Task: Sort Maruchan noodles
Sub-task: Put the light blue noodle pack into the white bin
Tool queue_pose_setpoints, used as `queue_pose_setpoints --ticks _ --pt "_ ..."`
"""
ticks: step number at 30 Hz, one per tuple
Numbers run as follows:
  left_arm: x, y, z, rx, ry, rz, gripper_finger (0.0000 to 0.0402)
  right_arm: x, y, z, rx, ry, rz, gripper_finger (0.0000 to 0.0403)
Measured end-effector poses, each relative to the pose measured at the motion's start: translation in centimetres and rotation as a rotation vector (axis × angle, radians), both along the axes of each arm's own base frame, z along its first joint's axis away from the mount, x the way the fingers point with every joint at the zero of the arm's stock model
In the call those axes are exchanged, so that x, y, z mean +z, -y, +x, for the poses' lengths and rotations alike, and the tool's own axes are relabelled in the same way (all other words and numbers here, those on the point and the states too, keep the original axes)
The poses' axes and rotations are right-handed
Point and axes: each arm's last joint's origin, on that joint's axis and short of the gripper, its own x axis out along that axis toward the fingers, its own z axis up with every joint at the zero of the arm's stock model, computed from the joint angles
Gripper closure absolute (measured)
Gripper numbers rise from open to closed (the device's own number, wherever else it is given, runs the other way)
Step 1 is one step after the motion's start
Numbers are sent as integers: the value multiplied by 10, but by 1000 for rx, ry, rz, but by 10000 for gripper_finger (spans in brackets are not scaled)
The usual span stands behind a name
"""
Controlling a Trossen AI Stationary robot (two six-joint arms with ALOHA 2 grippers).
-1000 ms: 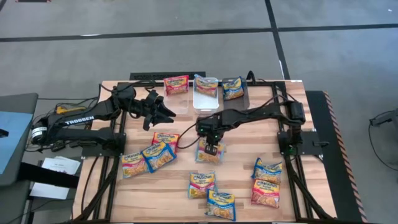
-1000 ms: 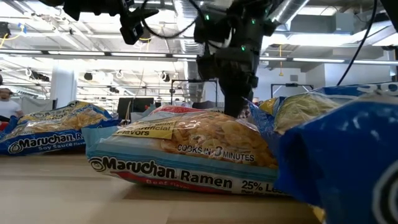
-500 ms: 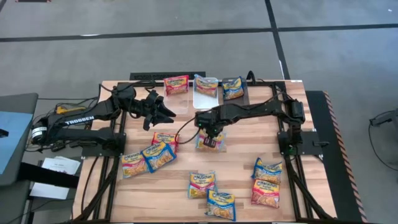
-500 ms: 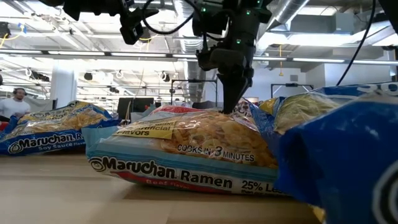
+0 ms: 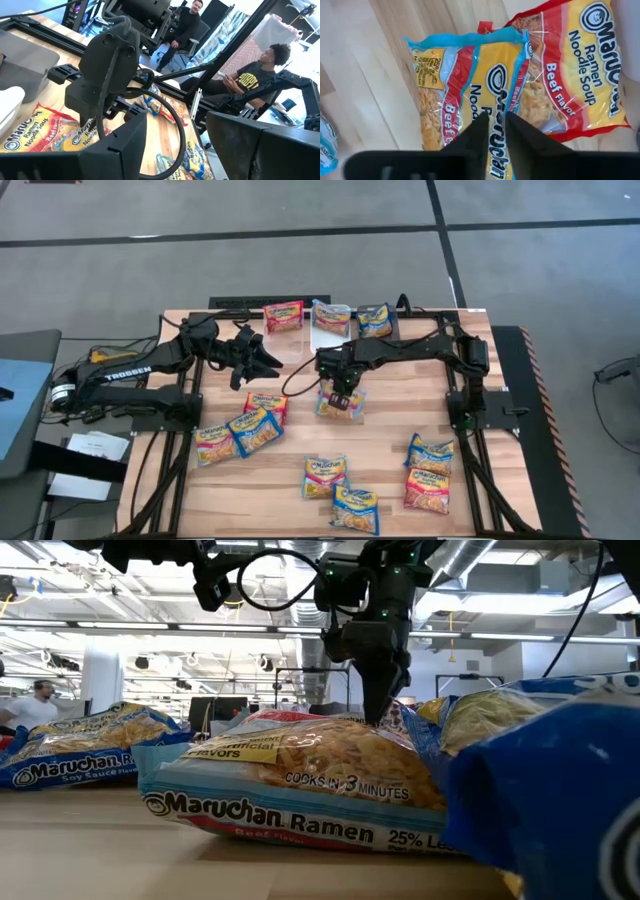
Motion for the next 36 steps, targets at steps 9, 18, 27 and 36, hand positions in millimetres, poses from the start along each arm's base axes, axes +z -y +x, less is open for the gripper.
queue_pose_setpoints --ticks 9,18,27,36 --pt "-4 0 0 9 -31 12 209 18 0 -3 0 -59 8 197" --pt "-6 0 -1 12 -60 -17 209 27 2 -9 -6 -126 19 149" --pt "-6 0 0 15 -61 -18 209 24 18 -6 -2 -74 66 147" --pt "-6 0 0 15 -61 -19 209 8 18 -6 19 -56 102 147"
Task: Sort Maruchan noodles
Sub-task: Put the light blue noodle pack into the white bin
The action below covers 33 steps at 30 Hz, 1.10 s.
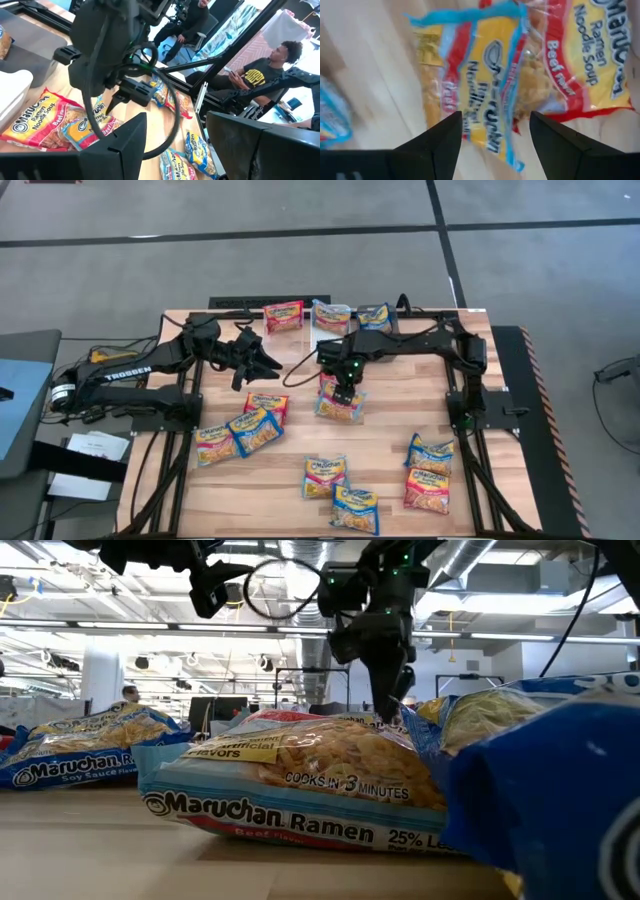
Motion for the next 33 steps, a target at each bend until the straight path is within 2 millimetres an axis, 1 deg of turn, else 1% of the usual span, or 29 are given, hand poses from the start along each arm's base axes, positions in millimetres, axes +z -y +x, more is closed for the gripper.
queue_pose_setpoints --ticks 7,14,26,27,29,31,33 --pt "0 -1 0 27 2 24 209 1 2 3 -2 39 -6 147" --pt "0 -1 0 30 2 25 209 1 2 4 -7 36 -37 147" --pt "0 -1 0 30 2 25 209 1 3 5 -5 50 -41 147" --pt "0 -1 0 30 2 25 209 0 4 5 -9 46 -46 147" --pt "0 -1 0 31 2 25 209 -10 5 10 -44 25 -52 147" --pt "0 -1 0 31 2 25 209 -22 9 10 -73 -25 -37 147" --pt "0 -1 0 31 0 25 209 -28 9 11 -73 -44 -33 147"
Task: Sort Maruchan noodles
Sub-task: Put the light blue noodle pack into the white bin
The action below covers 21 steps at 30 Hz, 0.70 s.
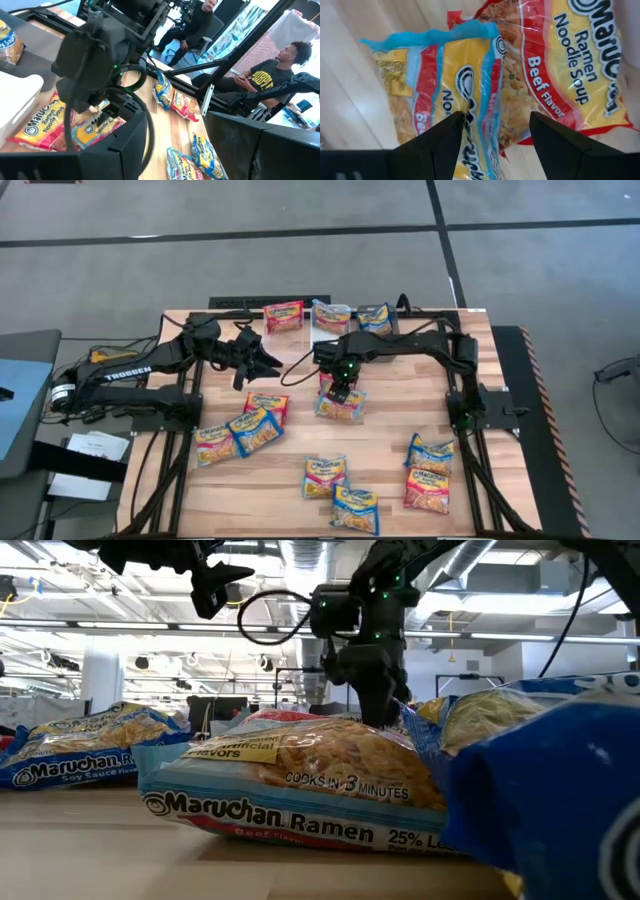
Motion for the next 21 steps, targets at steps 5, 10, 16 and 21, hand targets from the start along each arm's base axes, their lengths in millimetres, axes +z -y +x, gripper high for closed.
queue_pose_setpoints --ticks 5,10,16,21 --pt "-1 0 0 0 -6 -2 209 -2 -5 2 21 -1 3 147" --pt "-1 0 0 0 -6 -2 209 -2 -5 2 23 -2 11 148" --pt "0 0 0 5 -5 -1 209 -12 -5 3 9 -35 34 205" --pt "-1 0 0 8 -6 -1 209 -21 -7 2 6 -87 48 287"
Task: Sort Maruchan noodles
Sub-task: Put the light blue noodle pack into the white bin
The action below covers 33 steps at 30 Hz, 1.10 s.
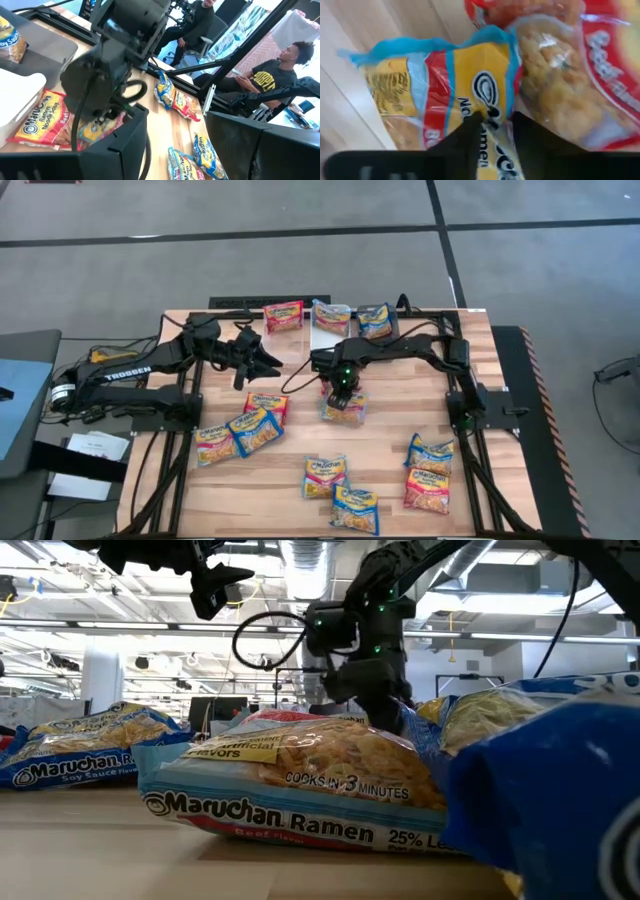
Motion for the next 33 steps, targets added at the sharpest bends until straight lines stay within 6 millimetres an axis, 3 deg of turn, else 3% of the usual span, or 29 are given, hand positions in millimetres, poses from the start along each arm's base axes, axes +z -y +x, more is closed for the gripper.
queue_pose_setpoints --ticks 4,6,13,24,33 --pt "0 0 0 2 -1 0 209 1 0 1 -12 4 -2 369" --pt "0 0 0 12 -1 2 209 2 -1 0 -12 0 -1 391" --pt "0 -1 0 25 -2 4 209 10 -7 3 7 -9 -7 398" --pt "0 -1 0 25 -1 4 209 51 -26 13 66 -7 -118 400" --pt "0 -1 0 25 -1 3 209 82 -22 17 57 23 -214 400"
